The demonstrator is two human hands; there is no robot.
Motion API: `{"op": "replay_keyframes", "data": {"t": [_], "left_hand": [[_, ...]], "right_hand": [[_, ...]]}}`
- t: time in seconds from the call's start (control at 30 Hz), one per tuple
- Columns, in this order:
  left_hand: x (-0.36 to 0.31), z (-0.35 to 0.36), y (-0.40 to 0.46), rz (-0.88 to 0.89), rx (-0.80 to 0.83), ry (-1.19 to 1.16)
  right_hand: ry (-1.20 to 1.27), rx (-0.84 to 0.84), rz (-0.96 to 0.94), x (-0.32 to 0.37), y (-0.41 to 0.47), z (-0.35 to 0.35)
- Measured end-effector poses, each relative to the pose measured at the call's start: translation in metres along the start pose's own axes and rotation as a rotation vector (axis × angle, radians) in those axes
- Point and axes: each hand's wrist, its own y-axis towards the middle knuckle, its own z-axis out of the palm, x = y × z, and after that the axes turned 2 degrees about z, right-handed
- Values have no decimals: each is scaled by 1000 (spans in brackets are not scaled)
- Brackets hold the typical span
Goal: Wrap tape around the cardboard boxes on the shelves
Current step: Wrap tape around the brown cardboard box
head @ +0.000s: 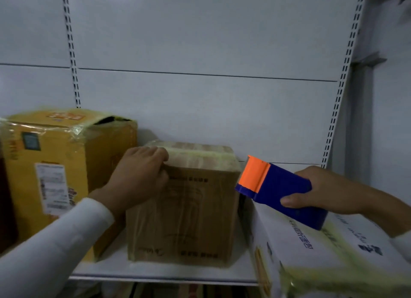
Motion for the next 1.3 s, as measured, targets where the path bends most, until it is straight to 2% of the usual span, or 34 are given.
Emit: {"op": "replay_keyframes", "data": {"t": [0.07,0.2,0.23,0.33,0.47,0.67,0.73,0.83,0.9,0.97,1.17,1.23,1.3], "left_hand": [[-29,2,6,40,-75,-16],[-70,25,29,66,53,-143],[-73,33,31,74,36,-171],[-61,46,28,116,-100,-353],[-25,43,20,212,-117,-623],[-8,22,3,337,-194,-783],[-14,10,-2,308,-153,-667],[-43,-3,-6,181,-10,-284],[-60,-4,-7,146,0,-179],[-58,-3,-5,147,22,-234],[-7,-2,-4,207,260,-709],[2,-3,-6,161,286,-769],[7,1,-6,134,281,-734]], "right_hand": [[-2,-2,12,-1,-2,0],[-19,-16,53,-2,-7,-2],[-29,-16,64,-2,-10,-3],[-49,-20,104,-4,-23,-7],[-44,-49,128,-9,-39,-18],[-15,-23,105,-6,-43,-14],[0,7,89,-2,-41,-10],[2,42,85,7,-35,-2],[-12,50,83,10,-32,2],[-32,68,84,12,-30,5],[-34,93,90,18,-30,11],[-38,100,79,22,-29,14],[-41,105,63,25,-27,18]]}}
